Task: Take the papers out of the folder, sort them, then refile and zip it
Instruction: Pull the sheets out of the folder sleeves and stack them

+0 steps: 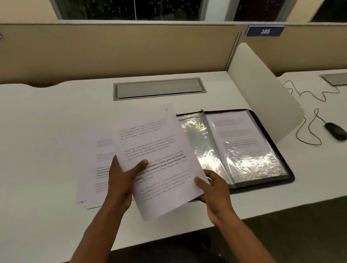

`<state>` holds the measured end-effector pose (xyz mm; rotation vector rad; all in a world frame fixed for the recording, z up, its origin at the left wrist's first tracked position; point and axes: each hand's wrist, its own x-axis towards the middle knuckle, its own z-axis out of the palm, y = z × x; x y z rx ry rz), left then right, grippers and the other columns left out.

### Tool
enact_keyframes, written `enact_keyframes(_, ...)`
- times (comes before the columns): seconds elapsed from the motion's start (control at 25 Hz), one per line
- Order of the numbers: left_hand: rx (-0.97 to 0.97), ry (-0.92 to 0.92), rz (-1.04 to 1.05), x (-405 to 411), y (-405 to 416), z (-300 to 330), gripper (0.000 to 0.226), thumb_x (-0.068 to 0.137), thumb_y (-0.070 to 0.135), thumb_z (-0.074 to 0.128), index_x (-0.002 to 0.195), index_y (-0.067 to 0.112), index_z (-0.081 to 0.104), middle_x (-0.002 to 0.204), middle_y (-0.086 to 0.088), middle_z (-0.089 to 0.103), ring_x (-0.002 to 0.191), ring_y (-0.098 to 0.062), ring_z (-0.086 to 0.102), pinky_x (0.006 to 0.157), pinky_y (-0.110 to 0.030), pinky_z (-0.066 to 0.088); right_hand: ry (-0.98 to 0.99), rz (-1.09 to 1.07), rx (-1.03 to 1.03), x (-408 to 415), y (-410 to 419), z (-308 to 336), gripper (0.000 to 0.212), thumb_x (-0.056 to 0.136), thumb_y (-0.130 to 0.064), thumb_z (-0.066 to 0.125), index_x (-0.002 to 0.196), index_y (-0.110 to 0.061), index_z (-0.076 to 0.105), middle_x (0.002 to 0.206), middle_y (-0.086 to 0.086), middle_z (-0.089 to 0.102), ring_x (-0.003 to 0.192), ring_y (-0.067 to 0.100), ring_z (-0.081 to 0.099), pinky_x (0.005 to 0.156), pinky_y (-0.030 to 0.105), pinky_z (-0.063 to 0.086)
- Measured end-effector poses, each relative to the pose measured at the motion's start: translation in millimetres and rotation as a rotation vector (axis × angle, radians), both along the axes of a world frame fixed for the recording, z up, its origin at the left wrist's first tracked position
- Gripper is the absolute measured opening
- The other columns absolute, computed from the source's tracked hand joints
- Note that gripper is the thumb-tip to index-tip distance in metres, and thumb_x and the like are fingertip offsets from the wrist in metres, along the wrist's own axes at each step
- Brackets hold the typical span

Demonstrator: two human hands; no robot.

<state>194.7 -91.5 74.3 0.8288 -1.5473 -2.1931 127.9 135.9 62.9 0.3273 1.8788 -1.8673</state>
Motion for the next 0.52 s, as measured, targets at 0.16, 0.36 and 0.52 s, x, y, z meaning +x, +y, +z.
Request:
enact_keyframes(0.16,-0.099,-0.258,0.222,28.1,-52.5,-36.1,0.086,0.074,0.001,0.084,0.145,0.027,0.041,0.126,-0.008,0.063,0.111,-0.025,0.063,0.096,-0.049,0.053,-0.026,0.06,0.085,4.6,-61.2,-35.5,0.012,0.096,-0.012,0.063,0.102,-0.022,0.064,0.109,0.004,0.071,0.101,0.023,0.069,0.09,0.048,0.059)
enact_keyframes(0.36,-0.29,-0.409,0.184,45.0,-79.8,-61.6,0.08,0.08,-0.011,0.067,0.146,0.025,0.041,0.129,-0.008,0.058,0.11,-0.026,0.061,0.088,-0.037,0.051,-0.037,0.087,0.197,14.9,-121.3,-62.3,0.011,0.094,-0.016,0.062,0.103,-0.023,0.061,0.108,0.001,0.069,0.094,0.019,0.067,0.085,0.042,0.06)
enact_keyframes(0.52,-0.523,-0.467,0.151,44.3,-92.1,-75.6,0.065,0.08,-0.003,0.067,0.139,0.022,0.052,0.131,-0.009,0.058,0.107,-0.026,0.064,0.091,-0.038,0.053,0.031,0.187,0.247,21.3,-133.4,-68.8,0.023,0.091,-0.018,0.067,0.112,-0.023,0.063,0.106,-0.003,0.069,0.092,0.019,0.07,0.078,0.038,0.063)
